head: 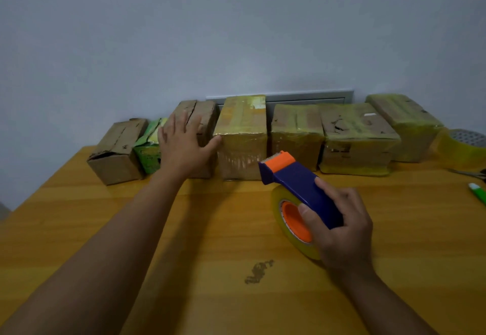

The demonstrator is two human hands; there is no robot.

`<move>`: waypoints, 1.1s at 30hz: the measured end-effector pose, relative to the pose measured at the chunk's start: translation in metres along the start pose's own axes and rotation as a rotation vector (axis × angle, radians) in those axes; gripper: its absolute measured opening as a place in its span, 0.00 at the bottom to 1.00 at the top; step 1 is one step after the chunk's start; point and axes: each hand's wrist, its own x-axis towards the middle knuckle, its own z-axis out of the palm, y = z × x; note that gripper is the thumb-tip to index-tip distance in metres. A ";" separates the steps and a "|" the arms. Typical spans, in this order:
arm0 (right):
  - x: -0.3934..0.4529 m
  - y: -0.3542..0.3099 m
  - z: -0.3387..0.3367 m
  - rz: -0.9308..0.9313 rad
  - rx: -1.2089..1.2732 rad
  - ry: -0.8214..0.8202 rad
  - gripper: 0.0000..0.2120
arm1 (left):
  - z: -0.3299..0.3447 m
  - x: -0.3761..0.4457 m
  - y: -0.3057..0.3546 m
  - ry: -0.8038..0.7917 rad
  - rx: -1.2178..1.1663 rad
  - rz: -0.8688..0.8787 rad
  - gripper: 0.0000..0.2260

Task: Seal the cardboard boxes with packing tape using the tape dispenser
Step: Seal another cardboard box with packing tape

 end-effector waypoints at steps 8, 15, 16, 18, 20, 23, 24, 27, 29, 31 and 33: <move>0.001 0.003 0.002 -0.004 0.006 -0.004 0.28 | -0.005 0.003 -0.017 -0.144 -0.021 0.099 0.32; 0.001 0.003 0.002 0.002 0.025 -0.001 0.29 | -0.005 -0.002 -0.010 -0.013 0.077 0.110 0.21; 0.001 0.003 0.002 0.003 0.028 0.001 0.29 | -0.008 -0.005 -0.008 -0.019 0.091 0.112 0.21; 0.001 0.002 0.001 0.003 0.018 0.002 0.29 | -0.015 -0.017 -0.004 -0.023 0.108 0.118 0.21; 0.001 0.001 0.001 0.011 0.006 -0.002 0.31 | -0.023 -0.037 0.002 -0.008 0.112 0.128 0.21; 0.001 -0.002 0.000 0.036 0.020 -0.006 0.33 | -0.036 -0.071 0.011 0.021 0.143 0.131 0.21; 0.001 -0.003 -0.002 0.044 0.028 -0.006 0.33 | -0.041 -0.082 0.013 0.025 0.156 0.128 0.21; 0.000 -0.004 -0.007 0.074 0.053 -0.015 0.34 | -0.057 -0.115 0.016 0.012 0.183 0.129 0.21; -0.001 -0.006 -0.011 0.112 0.071 -0.011 0.35 | -0.070 -0.139 0.017 0.002 0.187 0.133 0.21; -0.002 -0.007 -0.015 0.152 0.109 0.003 0.35 | -0.084 -0.165 0.018 -0.010 0.158 0.126 0.20; -0.001 -0.009 -0.020 0.204 0.153 0.009 0.32 | -0.096 -0.194 0.014 -0.020 0.090 0.128 0.19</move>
